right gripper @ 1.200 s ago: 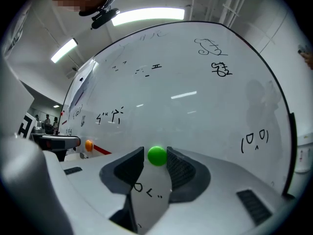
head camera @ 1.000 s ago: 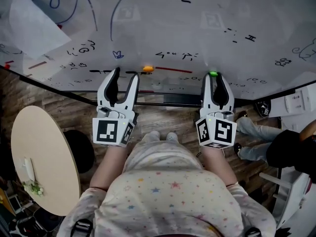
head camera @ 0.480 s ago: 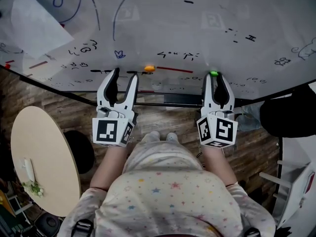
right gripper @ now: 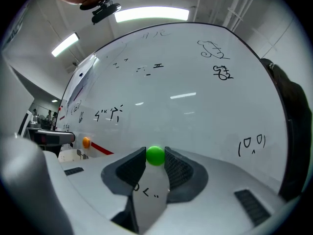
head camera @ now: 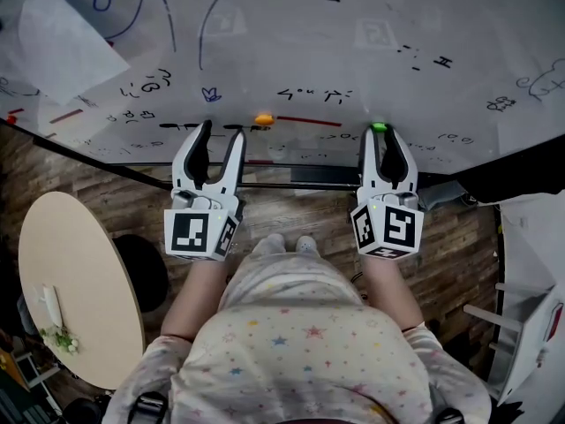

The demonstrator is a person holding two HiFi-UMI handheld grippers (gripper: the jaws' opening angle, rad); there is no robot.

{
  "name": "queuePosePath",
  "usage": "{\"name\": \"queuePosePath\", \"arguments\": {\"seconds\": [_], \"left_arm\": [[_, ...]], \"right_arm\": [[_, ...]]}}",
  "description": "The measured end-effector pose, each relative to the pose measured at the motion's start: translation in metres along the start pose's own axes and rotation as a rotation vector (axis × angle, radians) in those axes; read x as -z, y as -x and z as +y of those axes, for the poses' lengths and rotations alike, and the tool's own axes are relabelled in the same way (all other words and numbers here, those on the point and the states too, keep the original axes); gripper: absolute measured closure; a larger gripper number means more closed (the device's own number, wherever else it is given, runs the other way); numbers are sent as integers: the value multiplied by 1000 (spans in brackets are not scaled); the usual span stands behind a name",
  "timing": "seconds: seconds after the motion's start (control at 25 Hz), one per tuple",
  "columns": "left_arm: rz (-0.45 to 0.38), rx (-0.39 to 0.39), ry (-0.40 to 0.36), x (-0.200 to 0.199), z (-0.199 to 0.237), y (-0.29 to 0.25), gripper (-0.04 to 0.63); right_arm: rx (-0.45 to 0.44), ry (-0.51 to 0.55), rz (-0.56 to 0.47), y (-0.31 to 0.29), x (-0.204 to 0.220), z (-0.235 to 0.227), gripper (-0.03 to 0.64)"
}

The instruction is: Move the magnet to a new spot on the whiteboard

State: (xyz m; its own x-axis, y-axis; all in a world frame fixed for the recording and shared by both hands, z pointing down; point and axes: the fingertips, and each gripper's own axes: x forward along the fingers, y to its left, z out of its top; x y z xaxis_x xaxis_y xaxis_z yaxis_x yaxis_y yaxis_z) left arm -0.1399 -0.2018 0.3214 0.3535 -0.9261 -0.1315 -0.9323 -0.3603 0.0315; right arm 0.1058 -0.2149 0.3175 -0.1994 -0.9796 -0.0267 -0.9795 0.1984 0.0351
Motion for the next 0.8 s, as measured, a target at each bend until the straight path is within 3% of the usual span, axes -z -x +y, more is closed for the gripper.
{"name": "queuePosePath", "arguments": {"seconds": [0.8], "left_arm": [[-12,13,5,-3,-7,3,405]], "right_arm": [[-30,15,16,0,0,0,500]]}}
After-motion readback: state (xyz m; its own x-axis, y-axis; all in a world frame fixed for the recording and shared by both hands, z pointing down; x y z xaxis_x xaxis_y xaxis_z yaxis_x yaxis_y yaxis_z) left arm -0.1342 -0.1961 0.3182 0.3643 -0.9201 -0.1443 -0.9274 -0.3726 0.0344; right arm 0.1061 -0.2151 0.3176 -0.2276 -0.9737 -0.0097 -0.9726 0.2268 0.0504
